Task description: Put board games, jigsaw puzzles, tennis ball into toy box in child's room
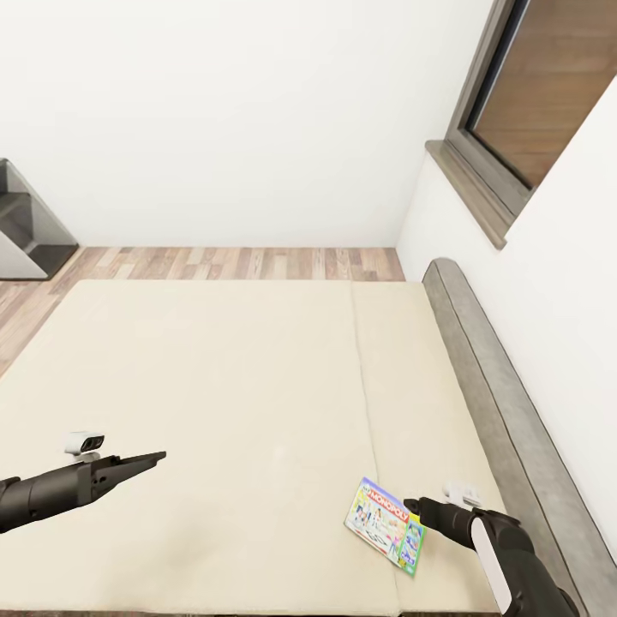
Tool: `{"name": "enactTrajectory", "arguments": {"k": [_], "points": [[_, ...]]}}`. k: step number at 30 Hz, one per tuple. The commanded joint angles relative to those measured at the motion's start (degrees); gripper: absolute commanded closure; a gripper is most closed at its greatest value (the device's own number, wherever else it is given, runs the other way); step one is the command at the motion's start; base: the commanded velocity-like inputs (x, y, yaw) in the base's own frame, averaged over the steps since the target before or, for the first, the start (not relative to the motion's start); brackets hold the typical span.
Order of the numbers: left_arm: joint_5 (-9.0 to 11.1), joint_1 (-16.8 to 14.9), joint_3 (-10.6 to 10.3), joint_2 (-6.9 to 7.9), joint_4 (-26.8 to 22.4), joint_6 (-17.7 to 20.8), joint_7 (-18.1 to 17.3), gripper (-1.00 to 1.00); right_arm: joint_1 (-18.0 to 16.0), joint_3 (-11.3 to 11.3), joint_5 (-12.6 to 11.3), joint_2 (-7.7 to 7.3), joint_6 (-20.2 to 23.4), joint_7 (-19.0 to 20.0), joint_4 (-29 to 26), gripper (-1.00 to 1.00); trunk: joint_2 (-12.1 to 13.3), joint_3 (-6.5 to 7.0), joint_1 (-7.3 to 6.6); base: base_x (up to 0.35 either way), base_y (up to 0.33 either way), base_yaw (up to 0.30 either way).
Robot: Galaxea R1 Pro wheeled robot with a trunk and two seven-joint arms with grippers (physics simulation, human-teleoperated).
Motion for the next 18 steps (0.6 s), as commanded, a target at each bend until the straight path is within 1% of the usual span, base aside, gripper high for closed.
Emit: {"name": "enactTrajectory", "arguments": {"k": [1, 7, 9, 10, 13, 14, 18], "points": [[-0.05, -0.02, 0.00, 0.01, -0.02, 0.60, -0.24, -1.00, -0.03, -0.11, -0.22, 0.01, 0.32, 0.12, -0.07, -1.00, -0.10, -0.18, 0.03, 0.000, 0.000, 0.000], [-0.05, -0.05, -0.02, -0.01, -0.02, 0.59, -0.24, -1.00, -0.03, -0.15, -0.47, 0.01, 0.40, 0.19, -0.05, -1.00, -0.10, -0.74, 0.03, 0.000, 0.000, 0.000], [-0.05, -0.04, -0.02, -0.01, -0.02, 0.59, -0.24, -1.00, -0.03, -0.15, -1.22, -0.02, 0.42, 0.22, -0.04, -1.00, -0.10, -0.92, 0.03, 0.000, 0.000, 0.000], [-0.05, -0.03, -0.02, -0.02, -0.02, 0.59, -0.24, -1.00, -0.03, -0.16, -2.05, -0.04, 0.42, 0.26, -0.03, -1.00, -0.10, -1.02, 0.03, 0.000, 0.000, 0.000], [-0.05, -0.03, -0.02, -0.02, -0.02, 0.59, -0.24, -1.00, -0.03, -0.16, -3.55, -0.10, 0.43, 0.29, -0.03, -1.00, -0.10, -1.30, 0.03, 0.000, 0.000, 0.000], [-0.05, -0.03, -0.02, -0.02, -0.02, 0.59, -0.24, -1.00, -0.03, -0.14, -4.51, -0.14, 0.43, 0.31, -0.01, -1.00, -0.10, -1.39, 0.03, 0.000, 0.000, 0.000], [-0.05, -0.03, -0.02, -0.02, -0.02, 0.59, -0.24, -1.00, -0.03, -0.13, -5.71, -0.25, 0.44, 0.32, -0.02, -1.00, -0.10, -1.76, 0.03, 0.000, 0.000, 0.000]]}}
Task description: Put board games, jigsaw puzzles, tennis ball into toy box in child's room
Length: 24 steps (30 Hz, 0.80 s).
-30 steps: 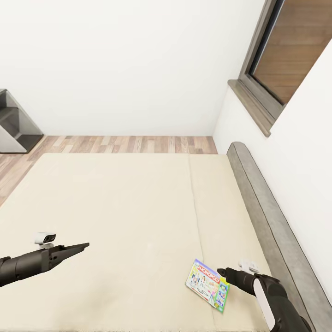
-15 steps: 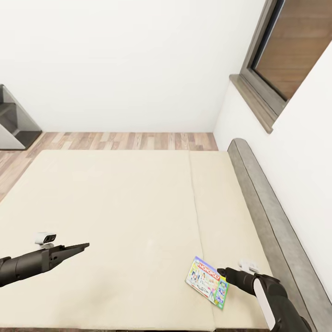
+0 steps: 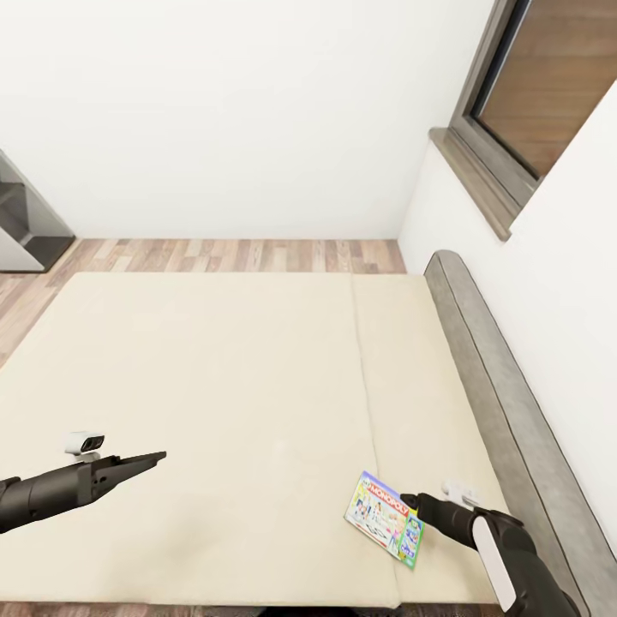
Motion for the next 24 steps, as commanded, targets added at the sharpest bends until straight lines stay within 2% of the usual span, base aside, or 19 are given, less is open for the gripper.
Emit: {"name": "enactTrajectory", "arguments": {"k": [1, 24], "points": [[-0.05, -0.02, 0.00, 0.02, -0.02, 0.61, -0.24, -1.00, -0.03, -0.13, -0.13, -0.02, 0.31, 0.34, -0.06, -1.00, -0.10, -0.17, 0.03, 0.000, 0.000, 0.000], [-0.05, -0.03, 0.07, 0.04, -0.02, 0.57, -0.24, -1.00, -0.03, -0.45, -0.84, 0.03, 0.31, 0.34, -0.06, -1.00, -0.10, -2.32, 0.03, 0.000, 0.000, 0.000]]}}
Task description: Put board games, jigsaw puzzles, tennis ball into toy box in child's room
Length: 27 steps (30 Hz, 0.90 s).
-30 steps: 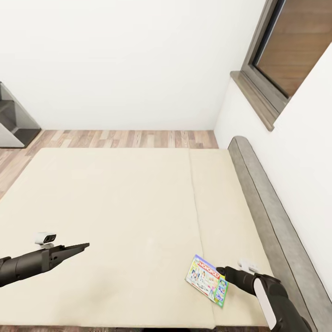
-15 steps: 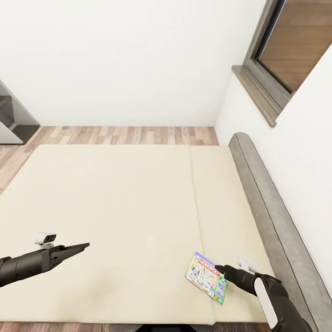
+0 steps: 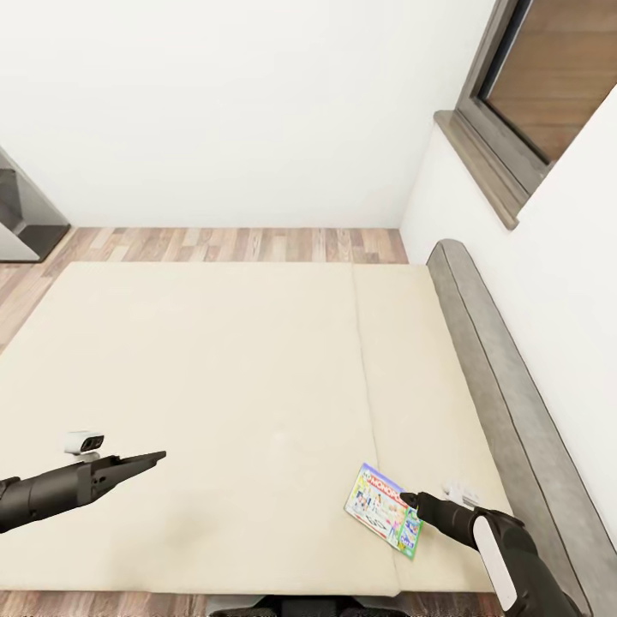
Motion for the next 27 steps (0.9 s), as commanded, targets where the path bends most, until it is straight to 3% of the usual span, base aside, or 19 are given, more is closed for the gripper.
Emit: {"name": "enactTrajectory", "arguments": {"k": [1, 27], "points": [[-0.05, -0.02, -0.01, 0.01, -0.02, 0.61, -0.24, -1.00, -0.03, -0.14, 0.17, 0.01, 0.31, 0.32, -0.05, -1.00, -0.09, -0.17, 0.03, 0.000, 0.000, 0.000], [-0.05, -0.02, 0.12, 0.13, -0.02, 0.56, -0.24, -1.00, -0.03, -0.13, 0.15, 0.17, 0.31, 0.32, -0.35, -1.00, -0.09, -2.60, 0.03, 0.000, 0.000, 0.000]]}}
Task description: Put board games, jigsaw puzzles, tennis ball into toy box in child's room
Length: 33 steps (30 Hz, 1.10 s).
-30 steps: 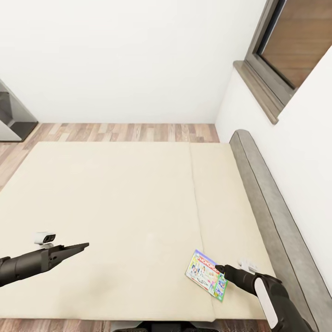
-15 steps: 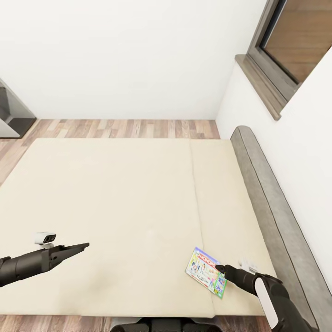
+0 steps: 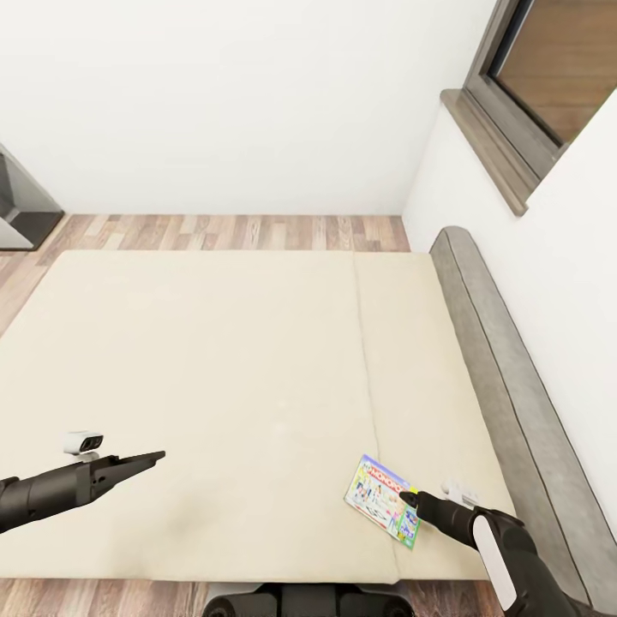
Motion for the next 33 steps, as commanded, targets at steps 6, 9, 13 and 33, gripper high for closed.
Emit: {"name": "enactTrajectory", "arguments": {"k": [6, 9, 13, 33], "points": [[-0.05, -0.01, 0.18, 0.05, -0.02, 0.61, -0.24, -1.00, -0.03, -0.05, 0.19, 0.02, 0.30, 0.23, -0.05, -1.00, -0.09, -0.37, 0.03, 0.000, 0.000, 0.000], [-0.05, -0.02, 0.23, 0.06, -0.02, 0.61, -0.24, -1.00, -0.03, -0.02, 0.19, 0.02, 0.35, 0.20, -0.09, -1.00, -0.09, -0.40, 0.03, 0.000, 0.000, 0.000], [-0.05, -0.01, 0.19, 0.06, -0.02, 0.61, -0.24, -1.00, -0.03, -0.01, 0.19, 0.02, 0.38, 0.25, -0.21, -1.00, -0.09, -0.42, 0.03, 0.000, 0.000, 0.000], [-0.05, -0.04, 0.18, 0.06, -0.02, 0.61, -0.24, -1.00, -0.03, -0.01, 0.18, 0.02, 0.39, 0.29, -0.46, -1.00, -0.09, -0.42, 0.03, 0.000, 0.000, 0.000]]}}
